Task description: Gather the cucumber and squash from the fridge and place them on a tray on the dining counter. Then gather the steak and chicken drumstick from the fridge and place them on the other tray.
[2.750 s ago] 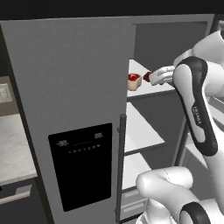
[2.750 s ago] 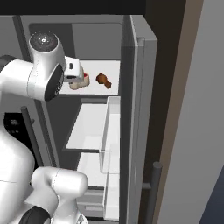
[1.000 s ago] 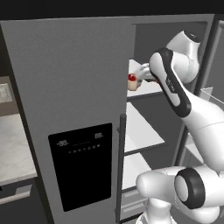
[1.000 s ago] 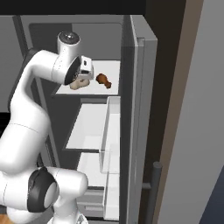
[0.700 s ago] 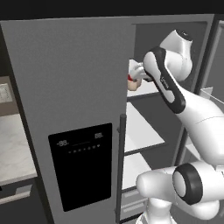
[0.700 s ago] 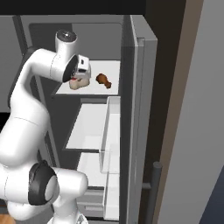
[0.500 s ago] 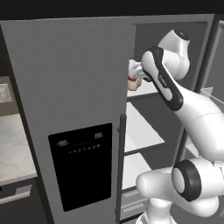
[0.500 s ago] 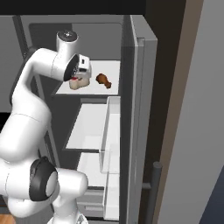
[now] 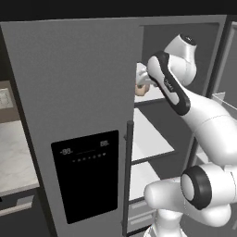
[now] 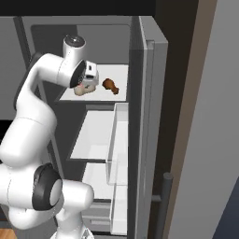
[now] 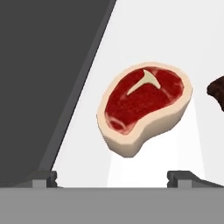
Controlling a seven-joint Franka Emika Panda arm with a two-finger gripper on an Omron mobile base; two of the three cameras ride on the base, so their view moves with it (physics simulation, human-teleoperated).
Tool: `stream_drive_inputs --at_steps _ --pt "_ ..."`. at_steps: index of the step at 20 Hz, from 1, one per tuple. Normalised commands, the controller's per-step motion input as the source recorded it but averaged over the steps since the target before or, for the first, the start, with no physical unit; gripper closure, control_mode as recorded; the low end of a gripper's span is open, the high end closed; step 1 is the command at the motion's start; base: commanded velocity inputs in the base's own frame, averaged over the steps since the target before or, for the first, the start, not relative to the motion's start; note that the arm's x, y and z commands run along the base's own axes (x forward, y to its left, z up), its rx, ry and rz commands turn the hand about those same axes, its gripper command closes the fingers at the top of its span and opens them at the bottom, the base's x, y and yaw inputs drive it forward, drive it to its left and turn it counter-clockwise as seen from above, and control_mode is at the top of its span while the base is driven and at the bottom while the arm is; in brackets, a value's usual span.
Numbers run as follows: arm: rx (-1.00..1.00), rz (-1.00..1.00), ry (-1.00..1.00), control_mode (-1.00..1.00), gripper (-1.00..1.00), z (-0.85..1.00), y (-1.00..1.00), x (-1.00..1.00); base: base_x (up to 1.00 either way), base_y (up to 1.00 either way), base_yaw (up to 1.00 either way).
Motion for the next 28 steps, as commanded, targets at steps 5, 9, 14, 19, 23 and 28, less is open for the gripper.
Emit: stream_drive_inputs --at_steps 5,9,14,19,23,28 --pt "0.0 0.0 0.0 -1.0 -1.0 -0.15 0.0 0.12 0.0 0.0 0.0" --pt "0.0 0.0 0.0 -1.0 -1.0 -0.16 0.0 0.19 0.0 0.0 0.0" --pt "0.0 0.0 0.0 -1.0 -1.0 -0.14 0.0 0.24 0.0 0.0 0.0" --pt "0.0 0.0 0.0 -1.0 -1.0 -0.13 0.02 0.27 0.0 0.0 0.0" --pt "0.0 0.0 0.0 -1.0 -1.0 -0.05 0.0 0.25 0.0 0.0 0.0" --pt "0.0 0.0 0.0 -1.0 -1.0 -0.03 0.0 0.16 0.0 0.0 0.0"
